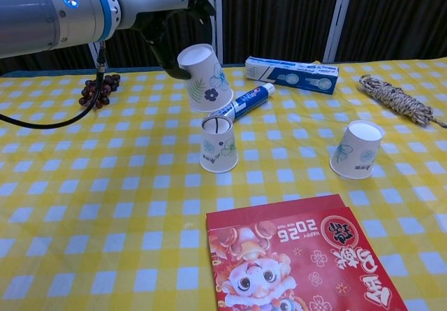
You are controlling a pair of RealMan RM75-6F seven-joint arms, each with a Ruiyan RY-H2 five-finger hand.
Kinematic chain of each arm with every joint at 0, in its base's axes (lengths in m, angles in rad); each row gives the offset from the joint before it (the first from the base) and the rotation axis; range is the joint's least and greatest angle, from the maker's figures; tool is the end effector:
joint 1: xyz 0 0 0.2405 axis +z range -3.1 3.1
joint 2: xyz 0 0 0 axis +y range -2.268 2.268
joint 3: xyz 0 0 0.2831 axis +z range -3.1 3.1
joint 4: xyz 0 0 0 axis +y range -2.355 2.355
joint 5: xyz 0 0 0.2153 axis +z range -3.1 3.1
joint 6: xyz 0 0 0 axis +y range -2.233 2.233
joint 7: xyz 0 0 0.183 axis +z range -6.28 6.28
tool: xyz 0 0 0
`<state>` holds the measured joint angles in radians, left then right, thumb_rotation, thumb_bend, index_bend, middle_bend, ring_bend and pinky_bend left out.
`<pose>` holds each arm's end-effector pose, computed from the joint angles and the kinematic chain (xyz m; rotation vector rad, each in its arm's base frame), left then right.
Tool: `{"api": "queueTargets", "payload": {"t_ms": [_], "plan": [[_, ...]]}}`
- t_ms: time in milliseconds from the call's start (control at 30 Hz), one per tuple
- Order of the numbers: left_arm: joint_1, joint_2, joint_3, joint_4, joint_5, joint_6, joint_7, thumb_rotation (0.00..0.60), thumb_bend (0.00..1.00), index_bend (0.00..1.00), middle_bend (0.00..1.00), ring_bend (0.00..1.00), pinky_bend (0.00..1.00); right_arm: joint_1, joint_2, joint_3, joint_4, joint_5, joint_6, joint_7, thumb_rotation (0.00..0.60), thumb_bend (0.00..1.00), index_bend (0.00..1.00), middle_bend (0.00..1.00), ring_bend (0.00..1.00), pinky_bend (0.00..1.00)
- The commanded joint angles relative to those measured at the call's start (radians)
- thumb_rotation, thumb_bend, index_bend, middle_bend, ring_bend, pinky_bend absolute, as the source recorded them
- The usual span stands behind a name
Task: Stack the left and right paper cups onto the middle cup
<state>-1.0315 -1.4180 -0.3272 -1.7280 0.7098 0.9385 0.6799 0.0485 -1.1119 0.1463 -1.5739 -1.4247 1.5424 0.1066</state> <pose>-0.0255 0.4310 0.0079 -1.9406 -0.8211 -0.9530 -0.3514 -0.2285 0.2054 1.1883 -0.8784 0.9954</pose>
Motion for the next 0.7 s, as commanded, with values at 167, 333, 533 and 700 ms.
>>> {"api": "queueTargets", "payload": {"t_ms": [167,333,533,700], "plan": [[-0.045,-0.023,0.031,0.017,-0.063,0.008,0.042,0.6,0.31,0.41,0.0,0.0,0.01,-0.001,0.006,0.002,0.0,0.003,-0.004,0.017,0.6,0.06,0.01,0.0,0.0,0.0],[-0.067,-0.036,0.05,0.024,-0.094,0.016,0.048,0.6,0.31,0.4,0.0,0.0,0.0,-0.003,0.01,0.003,-0.006,0.0,-0.001,0.024,0.6,0.06,0.01,0.0,0.0,0.0],[-0.088,-0.048,0.069,0.032,-0.114,0.013,0.049,0.6,0.31,0.37,0.0,0.0,0.0,-0.004,0.012,0.008,-0.01,0.013,-0.003,0.026,0.6,0.06,0.0,0.0,0.0,0.0],[-0.104,-0.064,0.077,0.044,-0.121,0.02,0.047,0.6,0.31,0.35,0.0,0.0,0.0,-0.005,0.015,0.009,-0.011,0.013,-0.003,0.032,0.6,0.06,0.0,0.0,0.0,0.0]]}}
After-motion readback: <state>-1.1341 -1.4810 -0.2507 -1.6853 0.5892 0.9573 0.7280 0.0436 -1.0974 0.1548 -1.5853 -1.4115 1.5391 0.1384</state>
